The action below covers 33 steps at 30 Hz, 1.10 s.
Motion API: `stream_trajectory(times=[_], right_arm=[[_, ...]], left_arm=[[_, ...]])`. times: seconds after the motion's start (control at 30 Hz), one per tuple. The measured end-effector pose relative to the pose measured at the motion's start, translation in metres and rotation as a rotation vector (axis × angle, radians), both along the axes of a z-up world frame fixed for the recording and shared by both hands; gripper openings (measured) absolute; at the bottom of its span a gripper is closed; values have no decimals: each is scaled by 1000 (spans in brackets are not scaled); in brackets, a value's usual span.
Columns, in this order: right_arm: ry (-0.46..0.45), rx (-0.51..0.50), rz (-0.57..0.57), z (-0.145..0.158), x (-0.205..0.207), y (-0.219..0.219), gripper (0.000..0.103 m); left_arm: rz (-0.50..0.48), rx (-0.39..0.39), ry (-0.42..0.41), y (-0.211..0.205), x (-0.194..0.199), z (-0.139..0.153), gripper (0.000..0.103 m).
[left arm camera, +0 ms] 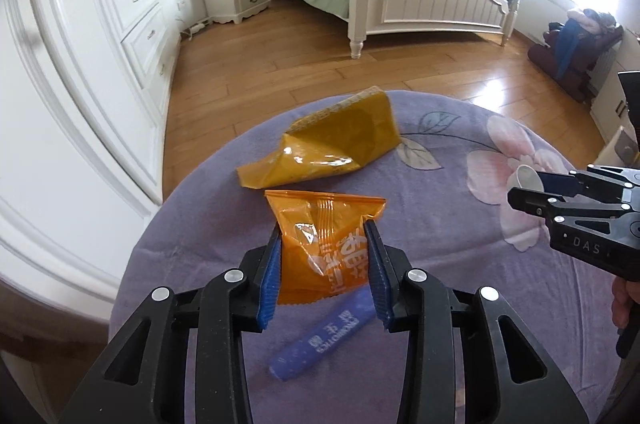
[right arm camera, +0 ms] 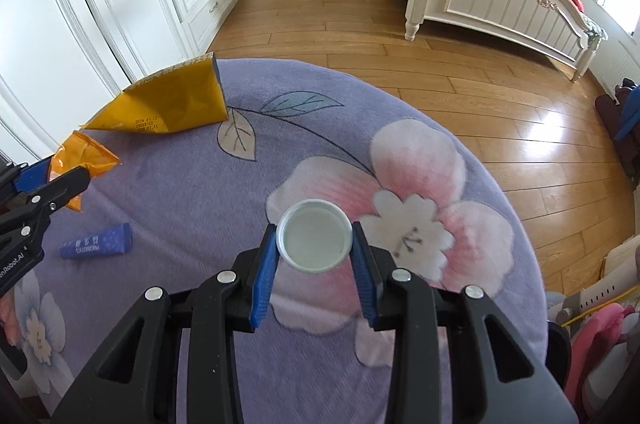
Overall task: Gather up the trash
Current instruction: 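Carry the orange wrapper and white cup over the black bin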
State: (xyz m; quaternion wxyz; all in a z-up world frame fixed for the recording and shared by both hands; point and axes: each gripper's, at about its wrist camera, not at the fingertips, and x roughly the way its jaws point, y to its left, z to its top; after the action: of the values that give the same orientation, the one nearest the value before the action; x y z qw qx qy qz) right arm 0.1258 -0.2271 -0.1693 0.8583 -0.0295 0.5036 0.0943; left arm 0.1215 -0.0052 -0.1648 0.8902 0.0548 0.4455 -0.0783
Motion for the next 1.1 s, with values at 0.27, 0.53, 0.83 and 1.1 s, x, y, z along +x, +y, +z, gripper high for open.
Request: stream_trajectory(times=[0.27,0.53,0.83,1.1], right_arm=[[-30,-23,-108,18,-58,-69,34],[-32,-63,-251,19,-113,-151,34],[-30,-59,-367,16,-158,-217,34],[-30,-45,-423,11,-177,-248,34]], left_arm=[[-162,-21,-9,-92,-33,9,38],[-319,-41,-8,-191,-72,8,38],[-440,-38,-5,-269,-101,10,38],[-514,-16,-8,-312,-117,10,38]])
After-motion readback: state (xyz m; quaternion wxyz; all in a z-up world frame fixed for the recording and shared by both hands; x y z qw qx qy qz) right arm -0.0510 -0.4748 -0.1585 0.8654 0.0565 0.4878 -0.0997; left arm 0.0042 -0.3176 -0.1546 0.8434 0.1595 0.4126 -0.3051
